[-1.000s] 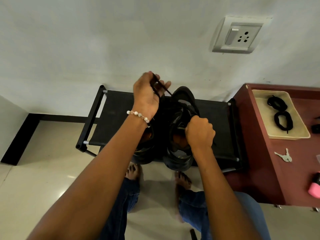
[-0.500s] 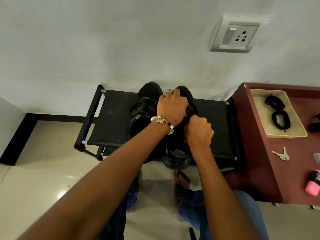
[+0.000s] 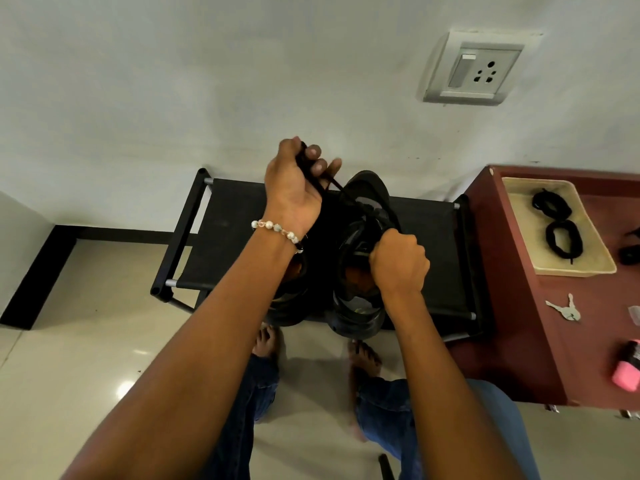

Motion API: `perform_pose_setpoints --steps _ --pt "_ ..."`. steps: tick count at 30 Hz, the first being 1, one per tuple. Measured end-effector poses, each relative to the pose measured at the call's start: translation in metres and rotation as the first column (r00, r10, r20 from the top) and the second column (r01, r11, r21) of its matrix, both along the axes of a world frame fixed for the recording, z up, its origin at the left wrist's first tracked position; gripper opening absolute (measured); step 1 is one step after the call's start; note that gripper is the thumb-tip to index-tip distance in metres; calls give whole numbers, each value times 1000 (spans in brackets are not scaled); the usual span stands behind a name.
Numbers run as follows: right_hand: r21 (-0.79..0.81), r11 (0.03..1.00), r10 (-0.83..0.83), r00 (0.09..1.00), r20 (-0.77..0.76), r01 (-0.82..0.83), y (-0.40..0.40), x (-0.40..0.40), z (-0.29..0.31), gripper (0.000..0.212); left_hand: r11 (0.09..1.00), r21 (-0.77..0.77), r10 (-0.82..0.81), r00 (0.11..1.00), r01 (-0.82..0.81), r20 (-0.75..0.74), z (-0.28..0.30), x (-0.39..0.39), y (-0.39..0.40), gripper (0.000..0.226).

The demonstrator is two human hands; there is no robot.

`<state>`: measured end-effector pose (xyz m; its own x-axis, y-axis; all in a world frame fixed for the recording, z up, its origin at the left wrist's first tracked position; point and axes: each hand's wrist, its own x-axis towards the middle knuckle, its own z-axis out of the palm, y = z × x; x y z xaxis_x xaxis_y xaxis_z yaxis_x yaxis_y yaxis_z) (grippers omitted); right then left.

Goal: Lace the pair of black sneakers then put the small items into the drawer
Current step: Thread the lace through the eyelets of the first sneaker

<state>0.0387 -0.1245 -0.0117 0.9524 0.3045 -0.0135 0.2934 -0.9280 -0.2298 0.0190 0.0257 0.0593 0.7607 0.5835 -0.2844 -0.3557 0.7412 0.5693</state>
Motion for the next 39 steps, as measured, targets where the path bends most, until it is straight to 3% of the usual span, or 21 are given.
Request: perform_pose_setpoints --steps 2,3,4,5,7,8,10,13,16,18,20,21,23,26,28,30,31,33,35,36,39 --pt "3 1000 -6 1000 -6 6 0 0 0 18 982 181 -24 992 46 -122 0 0 -2 24" --pt "3 1000 -7 1000 -14 7 0 1 0 18 915 382 -36 968 131 -247 -2 1 -5 23" --pt "0 1000 -8 1000 -20 8 0 1 0 18 748 606 -20 921 272 -388 -8 3 -8 19" --pt "-3 1000 -7 1000 -26 7 0 1 0 17 481 763 36 860 432 -509 -14 5 -11 14" --pt "-9 1000 -2 1000 -30 1 0 2 0 17 -65 736 171 734 673 -657 -29 9 -19 15" --pt "-13 1000 3 1000 -29 -3 0 2 0 17 -232 635 239 676 737 -697 -36 11 -25 20" --pt "-17 1000 7 999 -31 -7 0 2 0 17 -374 489 385 612 788 -691 -46 14 -37 27" --pt "-13 1000 0 999 -37 -1 -1 2 -1 18 -472 471 525 667 745 -529 -49 17 -51 21" --pt "-13 1000 -6 1000 -29 6 -1 2 -2 18 -498 575 481 758 650 -440 -53 17 -51 19" --pt "-21 1000 -2 1000 -16 2 -1 2 -2 19 -415 663 428 777 623 -462 -54 15 -43 21" --pt "-21 1000 -4 1000 -7 4 0 2 -2 20 -137 804 331 792 578 -513 -51 12 -33 14" --pt "-19 1000 -6 1000 -1 6 1 2 -2 20 86 856 263 817 511 -514 -48 9 -29 9" --pt "-17 1000 -8 1000 11 8 2 1 -3 20 535 756 102 860 377 -500 -41 3 -24 10" --pt "-15 1000 -8 1000 9 8 1 1 -3 19 886 396 -132 950 241 -283 -34 -5 -30 18" --pt "-16 1000 -16 1000 -1 16 0 2 -3 18 984 97 -136 985 146 -102 -25 -2 -28 18" --pt "-12 1000 -22 1000 -6 21 0 2 -3 18 999 -11 -49 994 48 -94 -16 3 -19 15" --pt "-6 1000 -22 1000 -4 22 0 2 -3 18 999 41 -10 987 17 -158 -11 4 -14 15" --pt "2 1000 -27 1000 -3 27 1 2 -2 18 943 333 111 918 24 -380 -11 3 -6 15" --pt "11 999 -31 999 -5 31 1 2 -2 18 743 642 297 766 189 -570 -17 -3 0 15" --pt "17 999 -32 999 -7 32 0 2 -2 19 629 714 351 707 308 -614 -20 -7 1 16" --pt "55 998 -4 1000 -26 5 -1 4 -1 18 247 684 405 568 687 -717 -26 -16 -8 26"
